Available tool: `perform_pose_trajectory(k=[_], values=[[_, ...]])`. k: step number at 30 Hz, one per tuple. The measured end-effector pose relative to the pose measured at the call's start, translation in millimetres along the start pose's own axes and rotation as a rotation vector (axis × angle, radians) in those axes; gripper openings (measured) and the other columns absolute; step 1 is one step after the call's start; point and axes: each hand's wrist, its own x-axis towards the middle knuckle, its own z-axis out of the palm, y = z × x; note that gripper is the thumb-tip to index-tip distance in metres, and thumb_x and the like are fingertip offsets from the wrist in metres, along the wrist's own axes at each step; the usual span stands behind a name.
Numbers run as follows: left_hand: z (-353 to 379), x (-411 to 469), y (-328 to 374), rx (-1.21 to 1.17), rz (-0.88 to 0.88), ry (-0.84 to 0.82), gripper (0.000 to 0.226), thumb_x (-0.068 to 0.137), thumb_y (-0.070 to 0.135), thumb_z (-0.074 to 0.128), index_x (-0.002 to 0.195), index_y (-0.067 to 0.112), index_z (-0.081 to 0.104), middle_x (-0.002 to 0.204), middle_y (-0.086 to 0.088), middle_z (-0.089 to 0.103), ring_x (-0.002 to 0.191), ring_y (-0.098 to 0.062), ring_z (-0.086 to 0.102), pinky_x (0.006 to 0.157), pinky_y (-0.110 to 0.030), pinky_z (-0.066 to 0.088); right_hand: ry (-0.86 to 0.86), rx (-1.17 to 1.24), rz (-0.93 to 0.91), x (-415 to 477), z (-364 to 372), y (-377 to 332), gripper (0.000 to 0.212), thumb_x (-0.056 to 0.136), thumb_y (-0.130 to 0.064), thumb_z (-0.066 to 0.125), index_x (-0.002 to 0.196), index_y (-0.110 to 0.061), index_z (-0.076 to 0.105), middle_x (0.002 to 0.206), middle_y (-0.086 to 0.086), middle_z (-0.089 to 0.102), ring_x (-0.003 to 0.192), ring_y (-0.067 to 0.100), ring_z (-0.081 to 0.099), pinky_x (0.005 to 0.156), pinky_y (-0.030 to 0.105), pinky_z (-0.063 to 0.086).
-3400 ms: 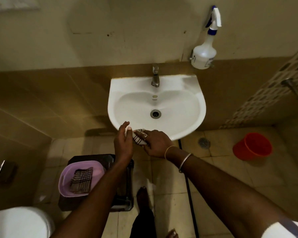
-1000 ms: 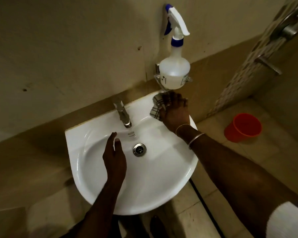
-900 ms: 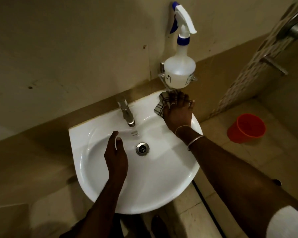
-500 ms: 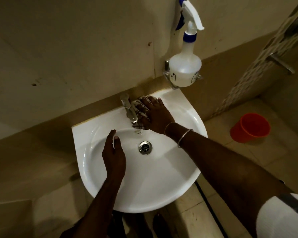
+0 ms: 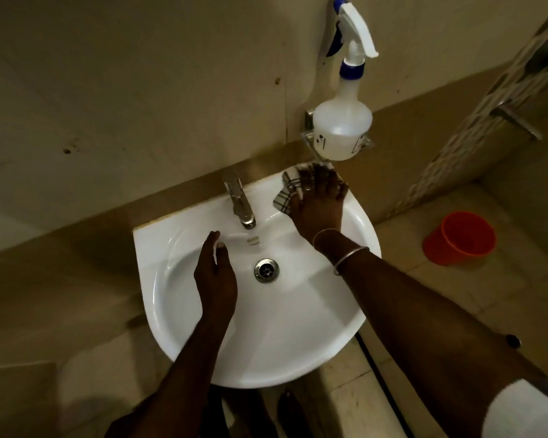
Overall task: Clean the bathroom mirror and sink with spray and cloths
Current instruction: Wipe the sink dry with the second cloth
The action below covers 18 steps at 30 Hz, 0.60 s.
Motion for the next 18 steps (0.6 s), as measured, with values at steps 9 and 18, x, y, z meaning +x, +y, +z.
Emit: perform_pose_trajectory(k=[9, 18], values=[[1.4, -6.5, -0.7, 0.011, 0.009, -0.013, 0.035, 0.11, 0.025, 0.046, 0.143, 0.025, 0.058, 0.15, 0.004, 0.056, 0.14, -0.011, 0.048, 0.118, -0.028, 0.035, -0.129, -0.035, -0.526, -6.5, -4.2, -28.4, 0.073, 0.097, -0.059, 0.02, 0.162, -0.026, 0.024, 0.168, 0.012, 0.024, 0.152, 0.041, 0.023, 0.122, 0.062, 0.019], [4.5, -15.1, 2.3, 0.037, 0.033, -0.027, 0.037, 0.109, 0.023, 0.047, 0.145, 0.022, 0.056, 0.149, 0.003, 0.057, 0.14, -0.012, 0.048, 0.113, -0.021, 0.033, -0.097, -0.111, -0.353, 5.3, -26.1, 42.2, 0.07, 0.098, -0.051, 0.031, 0.161, -0.023, 0.025, 0.166, 0.016, 0.026, 0.15, 0.044, 0.026, 0.122, 0.059, 0.019]])
